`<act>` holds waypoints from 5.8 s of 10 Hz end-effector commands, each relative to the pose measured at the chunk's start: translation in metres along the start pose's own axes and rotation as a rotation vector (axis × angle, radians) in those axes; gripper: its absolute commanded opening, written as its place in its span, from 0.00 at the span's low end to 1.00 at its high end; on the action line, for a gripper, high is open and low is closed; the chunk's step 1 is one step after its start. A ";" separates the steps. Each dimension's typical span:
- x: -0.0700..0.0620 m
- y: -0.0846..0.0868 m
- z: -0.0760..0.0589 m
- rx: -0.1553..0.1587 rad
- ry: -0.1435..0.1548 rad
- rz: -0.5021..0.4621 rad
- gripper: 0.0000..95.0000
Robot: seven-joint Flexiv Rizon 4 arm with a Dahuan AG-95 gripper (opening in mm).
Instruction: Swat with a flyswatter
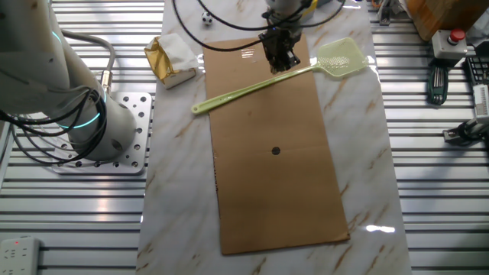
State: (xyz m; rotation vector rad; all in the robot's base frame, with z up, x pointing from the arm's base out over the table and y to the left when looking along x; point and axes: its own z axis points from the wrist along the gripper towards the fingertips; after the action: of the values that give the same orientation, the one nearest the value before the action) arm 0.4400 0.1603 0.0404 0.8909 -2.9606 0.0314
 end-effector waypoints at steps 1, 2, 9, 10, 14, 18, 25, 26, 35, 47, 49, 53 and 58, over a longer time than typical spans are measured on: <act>0.004 0.000 -0.003 0.001 -0.013 0.000 0.00; 0.004 0.000 -0.003 0.003 -0.017 0.000 0.00; 0.004 0.000 -0.002 0.002 -0.028 -0.003 0.00; 0.004 0.000 -0.001 0.005 -0.033 -0.005 0.00; 0.004 -0.001 0.002 0.013 -0.042 -0.031 0.20; 0.003 -0.002 0.006 0.024 -0.056 -0.052 0.40; 0.006 -0.003 0.010 0.030 -0.050 -0.054 0.40; 0.007 -0.004 0.011 0.032 -0.049 -0.054 0.40; 0.010 -0.006 0.016 0.031 -0.055 -0.044 0.20; 0.010 -0.007 0.019 0.034 -0.057 -0.042 0.20; 0.010 -0.007 0.019 0.034 -0.057 -0.042 0.20; 0.010 -0.007 0.019 0.034 -0.057 -0.042 0.20; 0.010 -0.007 0.019 0.034 -0.057 -0.042 0.20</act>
State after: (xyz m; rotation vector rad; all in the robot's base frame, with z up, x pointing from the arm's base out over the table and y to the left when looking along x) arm 0.4342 0.1488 0.0224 0.9745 -3.0006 0.0544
